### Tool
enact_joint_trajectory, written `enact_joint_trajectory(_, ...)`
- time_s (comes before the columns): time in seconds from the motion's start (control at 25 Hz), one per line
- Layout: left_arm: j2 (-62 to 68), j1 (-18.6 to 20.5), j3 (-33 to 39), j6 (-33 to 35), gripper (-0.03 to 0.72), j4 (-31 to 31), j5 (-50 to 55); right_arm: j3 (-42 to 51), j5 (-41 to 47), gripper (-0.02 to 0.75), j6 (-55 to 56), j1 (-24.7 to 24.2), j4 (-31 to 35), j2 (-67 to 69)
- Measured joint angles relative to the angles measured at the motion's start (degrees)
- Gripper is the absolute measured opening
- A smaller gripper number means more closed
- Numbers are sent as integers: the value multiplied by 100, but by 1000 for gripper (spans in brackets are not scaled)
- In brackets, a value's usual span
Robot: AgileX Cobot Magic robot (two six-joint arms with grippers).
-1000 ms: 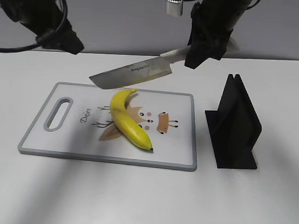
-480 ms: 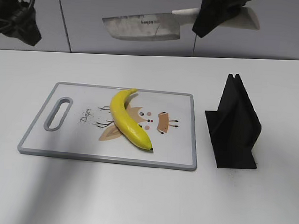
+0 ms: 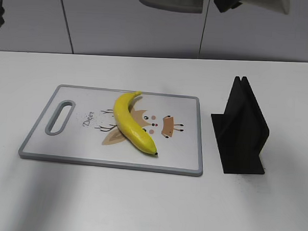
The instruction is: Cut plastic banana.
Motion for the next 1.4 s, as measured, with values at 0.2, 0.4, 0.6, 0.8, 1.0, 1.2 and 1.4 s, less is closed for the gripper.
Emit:
enact_joint_trajectory(0.2,-368,0,259,-139,592,-78,-21,684,0,178,924,0,-790,-561)
enact_joint_trajectory(0.4,-999,0,890,-199,610,-277,-249,1615,-231,178,1801,0,-1476,-1163)
enact_joint_trajectory(0.6,-1677,0,1448,-199,612,-342,-293,2494,-836,178,2309,0,-1476,-1597)
enact_joint_trajectory(0.8,-2412,0,2074,-199,610,-342,-314,3336,-1502,178,2620,0,-1526,-1889)
enact_joint_trajectory(1.0,-3265,0,2818,-199,602,-342,-331,3993,-2083,178,3064,0,-1762,-2071)
enact_joint_trajectory(1.2,-4210,0,3557,-199,588,-342,-337,4410,-2461,178,3363,0,-1910,-2082)
enact_joint_trajectory(1.4,-5137,0,4013,-199,586,-350,-337,4568,-2744,178,3616,0,-2105,-2082)
